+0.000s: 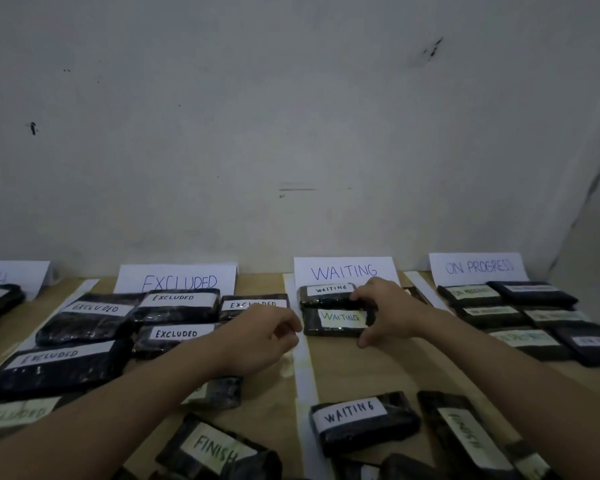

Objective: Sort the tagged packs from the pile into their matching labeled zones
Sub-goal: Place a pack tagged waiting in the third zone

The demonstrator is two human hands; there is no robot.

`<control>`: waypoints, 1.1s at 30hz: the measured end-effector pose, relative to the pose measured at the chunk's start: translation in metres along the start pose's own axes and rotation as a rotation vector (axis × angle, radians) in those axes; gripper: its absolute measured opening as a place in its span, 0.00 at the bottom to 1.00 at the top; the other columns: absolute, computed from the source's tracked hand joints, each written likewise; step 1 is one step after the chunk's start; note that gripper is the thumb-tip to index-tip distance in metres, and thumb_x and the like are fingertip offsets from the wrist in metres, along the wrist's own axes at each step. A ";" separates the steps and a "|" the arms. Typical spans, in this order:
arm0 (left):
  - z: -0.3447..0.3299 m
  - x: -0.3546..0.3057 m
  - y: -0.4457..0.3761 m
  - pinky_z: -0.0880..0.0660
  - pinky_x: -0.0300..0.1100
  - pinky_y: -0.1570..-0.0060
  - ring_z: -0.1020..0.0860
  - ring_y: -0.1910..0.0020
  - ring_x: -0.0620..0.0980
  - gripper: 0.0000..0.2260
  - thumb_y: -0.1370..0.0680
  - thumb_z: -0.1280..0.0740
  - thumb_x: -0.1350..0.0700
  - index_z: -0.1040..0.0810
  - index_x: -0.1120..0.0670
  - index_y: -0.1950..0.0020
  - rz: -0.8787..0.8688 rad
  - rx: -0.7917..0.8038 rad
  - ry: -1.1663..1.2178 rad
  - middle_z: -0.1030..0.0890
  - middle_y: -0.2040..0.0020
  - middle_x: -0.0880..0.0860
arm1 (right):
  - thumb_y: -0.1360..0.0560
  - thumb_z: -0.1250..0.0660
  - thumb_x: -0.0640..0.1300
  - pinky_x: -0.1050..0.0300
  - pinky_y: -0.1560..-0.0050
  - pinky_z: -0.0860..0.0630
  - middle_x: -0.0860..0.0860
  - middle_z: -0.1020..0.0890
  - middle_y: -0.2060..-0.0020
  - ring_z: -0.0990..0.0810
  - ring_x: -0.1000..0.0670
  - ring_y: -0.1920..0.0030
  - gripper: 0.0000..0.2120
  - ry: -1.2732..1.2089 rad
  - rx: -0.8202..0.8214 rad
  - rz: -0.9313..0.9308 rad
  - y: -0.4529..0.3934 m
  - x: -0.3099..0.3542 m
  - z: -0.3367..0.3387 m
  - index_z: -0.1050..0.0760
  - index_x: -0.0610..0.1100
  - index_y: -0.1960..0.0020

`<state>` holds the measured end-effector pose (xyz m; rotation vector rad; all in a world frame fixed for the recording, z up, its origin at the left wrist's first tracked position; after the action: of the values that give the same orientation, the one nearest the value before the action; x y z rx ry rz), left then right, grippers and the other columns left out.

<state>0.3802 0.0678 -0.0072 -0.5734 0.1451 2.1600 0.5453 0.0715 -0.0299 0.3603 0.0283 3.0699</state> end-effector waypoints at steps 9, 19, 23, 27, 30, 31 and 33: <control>-0.005 -0.021 0.007 0.31 0.30 0.53 0.24 0.45 0.45 0.11 0.20 0.41 0.57 0.25 0.54 0.39 -0.078 0.078 -0.104 0.21 0.43 0.51 | 0.29 0.30 0.50 0.56 0.40 0.31 0.55 0.28 0.39 0.29 0.55 0.40 0.24 0.074 0.449 0.274 0.101 0.066 -0.028 0.31 0.55 0.34; 0.016 -0.058 0.031 0.30 0.38 0.44 0.26 0.43 0.47 0.13 0.20 0.42 0.57 0.27 0.56 0.37 -0.120 -0.022 -0.051 0.23 0.41 0.52 | 0.34 0.25 0.40 0.56 0.45 0.28 0.51 0.24 0.44 0.26 0.50 0.45 0.26 0.102 -0.302 0.315 0.132 0.070 0.046 0.26 0.48 0.37; 0.030 -0.054 0.039 0.29 0.38 0.44 0.26 0.43 0.47 0.12 0.20 0.42 0.57 0.28 0.55 0.37 -0.066 -0.096 0.015 0.24 0.42 0.51 | 0.40 0.22 0.35 0.55 0.52 0.25 0.46 0.20 0.51 0.21 0.45 0.52 0.27 0.112 -0.617 0.357 0.155 0.062 0.080 0.22 0.42 0.42; 0.016 -0.056 0.035 0.30 0.45 0.39 0.27 0.41 0.50 0.13 0.20 0.41 0.55 0.29 0.56 0.37 -0.064 -0.039 -0.088 0.25 0.40 0.53 | 0.35 0.26 0.34 0.51 0.50 0.24 0.45 0.20 0.48 0.22 0.44 0.49 0.24 0.093 -0.724 0.225 0.154 0.033 0.096 0.24 0.41 0.40; -0.001 -0.066 0.025 0.32 0.42 0.39 0.29 0.39 0.49 0.15 0.20 0.42 0.52 0.32 0.54 0.34 -0.104 0.022 -0.256 0.28 0.37 0.52 | 0.31 0.30 0.35 0.53 0.45 0.29 0.45 0.22 0.44 0.26 0.44 0.43 0.23 0.062 -0.684 0.039 0.138 -0.010 0.094 0.27 0.41 0.36; -0.008 -0.072 0.022 0.32 0.43 0.39 0.29 0.38 0.49 0.17 0.20 0.43 0.51 0.34 0.53 0.32 -0.123 0.046 -0.310 0.29 0.35 0.51 | 0.29 0.31 0.36 0.53 0.43 0.30 0.46 0.22 0.42 0.28 0.44 0.41 0.23 0.077 -0.655 -0.020 0.132 -0.024 0.091 0.28 0.42 0.34; -0.022 -0.083 0.015 0.33 0.45 0.37 0.31 0.36 0.51 0.19 0.20 0.44 0.49 0.37 0.52 0.30 -0.170 0.100 -0.419 0.31 0.33 0.52 | 0.27 0.34 0.38 0.52 0.42 0.32 0.48 0.24 0.39 0.32 0.45 0.38 0.23 0.141 -0.543 -0.114 0.115 -0.046 0.079 0.31 0.45 0.32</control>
<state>0.4181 -0.0084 0.0092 -0.0655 -0.0244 2.0449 0.6031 -0.0447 0.0390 0.1042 -0.7309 2.8247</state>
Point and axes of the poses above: each hand's wrist, its own y-axis away from the middle knuckle, its own z-axis out of the back of the hand, x = y × z, the point moved 10 cm from there along -y, towards the middle knuckle
